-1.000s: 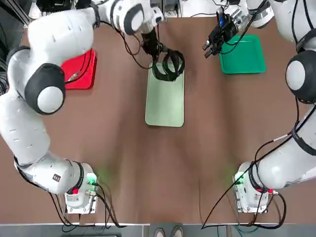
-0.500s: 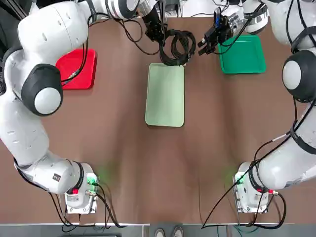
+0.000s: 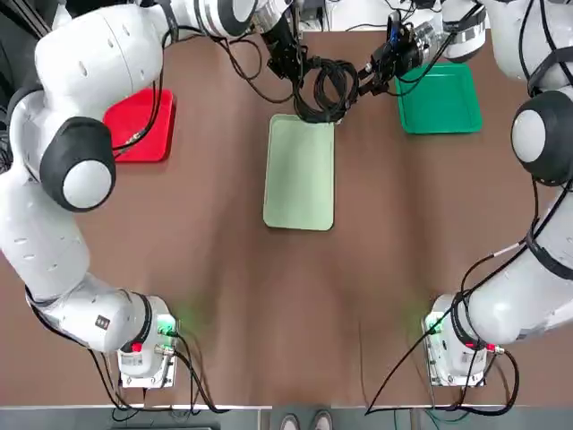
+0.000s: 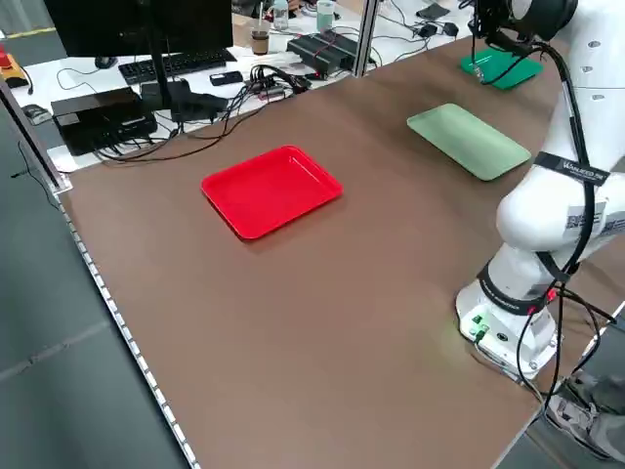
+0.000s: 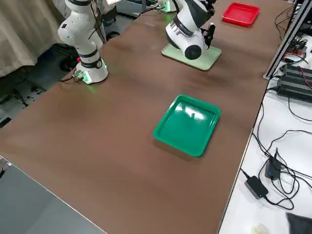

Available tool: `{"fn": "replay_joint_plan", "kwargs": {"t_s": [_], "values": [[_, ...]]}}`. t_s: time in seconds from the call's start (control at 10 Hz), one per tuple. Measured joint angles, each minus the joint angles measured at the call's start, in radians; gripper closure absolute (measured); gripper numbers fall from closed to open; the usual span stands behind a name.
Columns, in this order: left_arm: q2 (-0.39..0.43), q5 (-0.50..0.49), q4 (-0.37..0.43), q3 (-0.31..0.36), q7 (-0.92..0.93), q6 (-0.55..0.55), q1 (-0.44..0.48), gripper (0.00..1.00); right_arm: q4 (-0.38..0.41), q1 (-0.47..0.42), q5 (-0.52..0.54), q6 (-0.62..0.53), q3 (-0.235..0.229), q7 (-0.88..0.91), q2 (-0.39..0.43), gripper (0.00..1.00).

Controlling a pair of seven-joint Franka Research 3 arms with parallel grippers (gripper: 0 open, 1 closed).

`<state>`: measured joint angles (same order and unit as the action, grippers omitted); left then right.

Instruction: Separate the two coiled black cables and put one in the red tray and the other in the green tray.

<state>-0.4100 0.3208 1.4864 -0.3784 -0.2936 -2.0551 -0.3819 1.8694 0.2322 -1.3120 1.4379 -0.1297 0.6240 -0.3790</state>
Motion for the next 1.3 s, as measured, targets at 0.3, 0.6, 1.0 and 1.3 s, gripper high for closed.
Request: {"fn": "replay_joint_plan", "kwargs": {"t_s": [0.3, 0.6, 1.0, 1.3], "values": [[0.000, 0.000, 0.000, 0.000, -0.004, 0.000, -0.004, 0.87, -0.001, 0.004, -0.020, 0.000, 0.001, -0.007, 0.000, 0.43], [0.000, 0.000, 0.000, 0.000, -0.006, 0.000, -0.011, 0.87, -0.001, 0.030, -0.038, 0.028, 0.003, -0.007, 0.000, 0.43], [-0.001, 0.002, -0.001, 0.000, -0.007, 0.000, -0.012, 0.87, -0.008, 0.038, -0.028, 0.039, 0.000, -0.006, 0.000, 0.76], [-0.010, 0.011, -0.011, -0.007, -0.013, -0.005, -0.017, 0.87, -0.064, 0.038, 0.114, 0.042, 0.002, -0.033, 0.001, 0.93]]}}
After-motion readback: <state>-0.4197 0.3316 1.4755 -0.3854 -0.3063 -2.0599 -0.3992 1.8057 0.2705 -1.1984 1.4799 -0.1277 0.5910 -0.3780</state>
